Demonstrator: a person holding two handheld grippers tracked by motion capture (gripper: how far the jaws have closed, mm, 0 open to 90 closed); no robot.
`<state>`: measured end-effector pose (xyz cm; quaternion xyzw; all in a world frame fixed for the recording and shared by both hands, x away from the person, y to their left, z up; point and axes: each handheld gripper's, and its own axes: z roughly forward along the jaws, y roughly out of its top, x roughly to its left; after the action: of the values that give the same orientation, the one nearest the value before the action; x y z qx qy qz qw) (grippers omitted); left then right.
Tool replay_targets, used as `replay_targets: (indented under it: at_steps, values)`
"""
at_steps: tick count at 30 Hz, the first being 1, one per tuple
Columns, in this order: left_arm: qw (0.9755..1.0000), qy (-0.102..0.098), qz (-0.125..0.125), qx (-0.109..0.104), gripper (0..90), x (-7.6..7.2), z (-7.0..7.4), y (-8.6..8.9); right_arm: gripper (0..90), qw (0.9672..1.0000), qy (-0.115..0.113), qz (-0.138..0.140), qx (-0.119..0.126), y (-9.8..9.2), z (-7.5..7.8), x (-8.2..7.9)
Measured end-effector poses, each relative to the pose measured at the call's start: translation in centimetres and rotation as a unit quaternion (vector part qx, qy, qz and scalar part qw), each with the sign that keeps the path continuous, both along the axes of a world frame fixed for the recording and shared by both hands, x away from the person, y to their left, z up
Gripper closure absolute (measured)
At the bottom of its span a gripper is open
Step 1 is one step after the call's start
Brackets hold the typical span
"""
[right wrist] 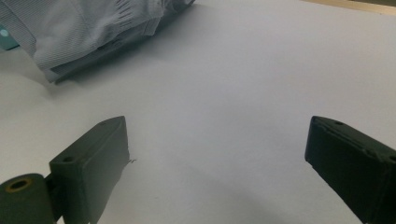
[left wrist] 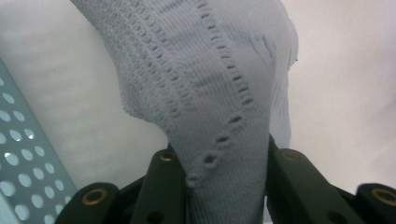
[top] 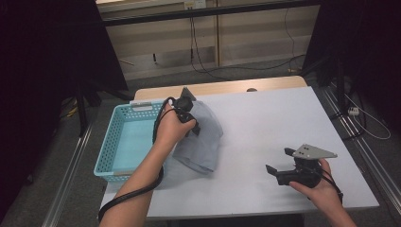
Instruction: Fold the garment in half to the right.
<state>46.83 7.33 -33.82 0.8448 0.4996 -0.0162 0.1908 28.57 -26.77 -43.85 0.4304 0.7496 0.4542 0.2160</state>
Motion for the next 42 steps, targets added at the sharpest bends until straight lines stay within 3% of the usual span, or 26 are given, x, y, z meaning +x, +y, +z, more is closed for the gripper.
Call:
replay_targets:
  at_steps: [16, 23, 42]
  values:
    - [0.9999, -0.007, 0.006, 0.013, 74.3, 1.1, 1.1, 0.8, 5.6, 0.9999, -0.002, 0.015, 0.0, 0.8, 0.1, 1.1]
    - [0.9996, -0.012, 0.009, 0.024, 74.3, 1.7, 1.4, 1.3, 5.5, 0.9999, 0.0, 0.011, 0.002, 0.5, 0.0, 0.7]
    - [0.9995, -0.008, 0.012, 0.028, 74.3, 2.2, 2.7, 1.5, 5.5, 0.9999, -0.002, 0.015, 0.004, 0.6, 0.1, 0.9]
